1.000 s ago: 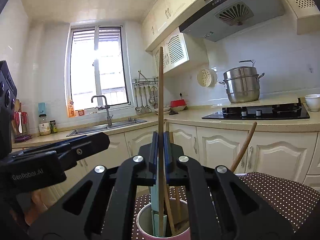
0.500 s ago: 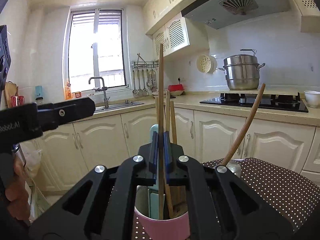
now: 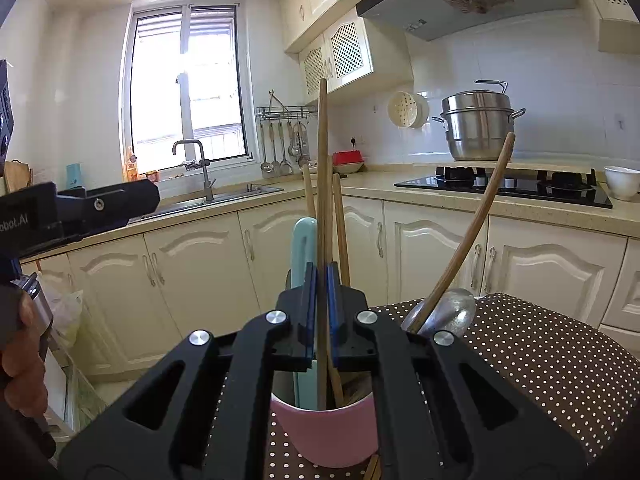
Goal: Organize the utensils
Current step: 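Open both tools and withdraw them from the pink cup, then grasp a chopstick with the left tool while the right tool grasps another, then lift both chopsticks and lower them into the pink cup, then open both tools to release the chopsticks into the pink cup, then withdraw both tools from the cup and lower them toward the table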
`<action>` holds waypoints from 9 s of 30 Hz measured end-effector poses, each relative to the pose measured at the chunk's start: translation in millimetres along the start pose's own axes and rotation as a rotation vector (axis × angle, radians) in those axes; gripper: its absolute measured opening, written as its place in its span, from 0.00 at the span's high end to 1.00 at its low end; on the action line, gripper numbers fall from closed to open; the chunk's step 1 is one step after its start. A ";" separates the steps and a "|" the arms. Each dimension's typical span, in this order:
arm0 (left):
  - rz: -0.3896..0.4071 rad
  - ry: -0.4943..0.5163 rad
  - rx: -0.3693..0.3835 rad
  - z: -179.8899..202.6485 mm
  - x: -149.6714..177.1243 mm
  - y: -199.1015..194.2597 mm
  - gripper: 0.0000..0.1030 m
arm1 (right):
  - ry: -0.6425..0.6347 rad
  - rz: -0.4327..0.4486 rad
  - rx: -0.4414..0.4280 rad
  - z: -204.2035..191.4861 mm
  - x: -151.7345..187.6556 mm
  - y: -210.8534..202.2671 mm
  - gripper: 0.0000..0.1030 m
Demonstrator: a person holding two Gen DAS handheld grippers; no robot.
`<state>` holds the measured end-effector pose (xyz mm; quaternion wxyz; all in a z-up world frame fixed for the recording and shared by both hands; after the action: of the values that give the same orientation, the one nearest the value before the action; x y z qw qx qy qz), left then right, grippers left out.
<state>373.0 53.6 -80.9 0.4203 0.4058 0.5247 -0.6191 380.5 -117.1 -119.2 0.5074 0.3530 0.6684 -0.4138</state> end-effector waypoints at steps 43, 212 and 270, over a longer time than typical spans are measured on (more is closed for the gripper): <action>-0.718 0.140 0.180 93.9 208.1 -6.5 0.30 | 0.109 -0.267 0.142 65.5 82.5 -116.3 0.40; 0.076 -0.087 0.271 44.0 51.0 49.6 0.78 | 0.064 0.200 -0.120 11.9 -72.8 3.2 0.94; -0.020 0.038 -0.122 -0.3 47.1 -66.6 0.29 | 0.015 -0.017 -0.001 -11.8 -4.5 -75.5 0.33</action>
<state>295.0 55.8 -104.8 0.4280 0.3858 0.5735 -0.5823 309.7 -137.4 -98.5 0.4990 0.3499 0.6754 -0.4151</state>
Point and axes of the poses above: each gripper's, at about its wrist camera, not at the fingertips, and y roughly the way its jaws point, z to its right, x to its underside, the point moved 9 cm from there along y, roughly the way its jaws point, and after that the axes turned 1 degree about x, right-handed, at the moved point
